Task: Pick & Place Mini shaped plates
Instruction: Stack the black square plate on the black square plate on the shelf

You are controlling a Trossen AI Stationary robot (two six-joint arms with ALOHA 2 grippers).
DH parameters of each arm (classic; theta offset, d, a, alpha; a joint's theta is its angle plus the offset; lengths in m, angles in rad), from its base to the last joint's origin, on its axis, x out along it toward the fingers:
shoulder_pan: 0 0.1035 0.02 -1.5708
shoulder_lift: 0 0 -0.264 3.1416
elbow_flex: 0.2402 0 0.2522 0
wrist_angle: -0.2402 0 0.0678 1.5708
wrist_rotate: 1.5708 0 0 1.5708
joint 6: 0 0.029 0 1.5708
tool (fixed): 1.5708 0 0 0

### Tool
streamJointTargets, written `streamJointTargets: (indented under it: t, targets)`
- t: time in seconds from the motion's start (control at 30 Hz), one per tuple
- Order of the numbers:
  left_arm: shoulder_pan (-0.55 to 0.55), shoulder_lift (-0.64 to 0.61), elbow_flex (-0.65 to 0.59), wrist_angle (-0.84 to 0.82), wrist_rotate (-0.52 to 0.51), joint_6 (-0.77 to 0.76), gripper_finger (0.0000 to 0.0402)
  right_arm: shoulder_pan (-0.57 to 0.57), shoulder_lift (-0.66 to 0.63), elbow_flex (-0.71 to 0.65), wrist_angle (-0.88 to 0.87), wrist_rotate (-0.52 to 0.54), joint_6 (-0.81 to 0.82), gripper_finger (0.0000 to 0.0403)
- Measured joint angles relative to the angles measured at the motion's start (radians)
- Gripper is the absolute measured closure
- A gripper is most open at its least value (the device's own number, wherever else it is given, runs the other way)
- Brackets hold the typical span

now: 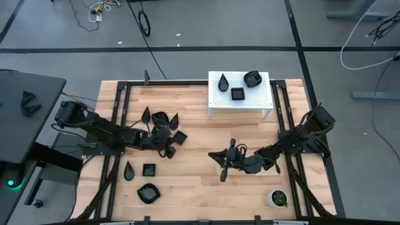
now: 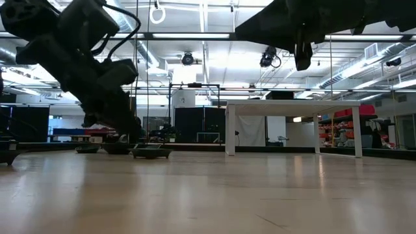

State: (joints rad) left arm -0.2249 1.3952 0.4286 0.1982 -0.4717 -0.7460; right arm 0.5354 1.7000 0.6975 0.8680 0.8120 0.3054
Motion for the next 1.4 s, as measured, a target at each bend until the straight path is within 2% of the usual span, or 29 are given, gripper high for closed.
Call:
streamJointTargets:
  t: [0.07,0.23,0.3,0.37,0.43,0.57,0.83,0.9,0.97,1.07,1.23,1.3,1.4]
  targets:
    - [-0.007,-0.005,0.017,-0.028,0.001,0.002,0.0395,0.0,0.0,0.0,0.0,0.0,0.0,0.0388]
    - [0.021,-0.044,0.056,-0.296,-0.097,-0.143,0.0395,0.0,0.0,0.0,-0.002,0.0,0.0,0.0388]
    - [0.049,-0.04,0.053,-0.369,-0.094,-0.176,0.0397,0.0,0.0,0.0,-0.001,0.0,0.0,0.0388]
    - [0.072,-0.018,0.046,-0.368,-0.08,-0.166,0.0398,-0.003,0.0,0.0,-0.003,0.0,0.0,0.0388]
    - [0.088,0.01,0.031,-0.324,-0.064,-0.133,0.0398,-0.007,0.0,0.0,-0.003,0.0,0.0,0.0388]
    - [0.093,0.082,0.021,-0.136,-0.043,-0.051,0.0398,-0.012,0.0,0.0,-0.002,0.0,0.0,0.0388]
    - [0.091,0.301,0.042,0.352,0.166,0.071,0.0398,-0.012,0.0,0.0,-0.002,0.0,0.0,0.0388]
    - [0.084,0.346,0.069,0.455,0.19,0.113,0.0398,-0.012,0.0,0.0,-0.002,0.0,0.0,0.0388]
    - [0.078,0.379,0.108,0.488,0.207,0.167,0.0398,-0.012,0.0,0.0,-0.003,0.0,0.0,0.0388]
    - [0.073,0.387,0.149,0.445,0.229,0.215,0.0398,-0.012,0.0,0.0,-0.019,0.0,0.002,0.0388]
    - [0.063,0.326,0.163,0.317,0.233,0.18,0.0398,-0.058,0.0,0.007,-0.149,-0.041,0.18,0.0385]
    - [0.049,0.288,0.163,0.261,0.24,0.156,0.0397,-0.104,0.0,0.05,-0.292,-0.122,0.293,0.0382]
    - [0.02,0.213,0.163,0.131,0.264,0.124,0.0397,-0.18,0.018,0.165,-0.615,-0.271,0.45,0.0373]
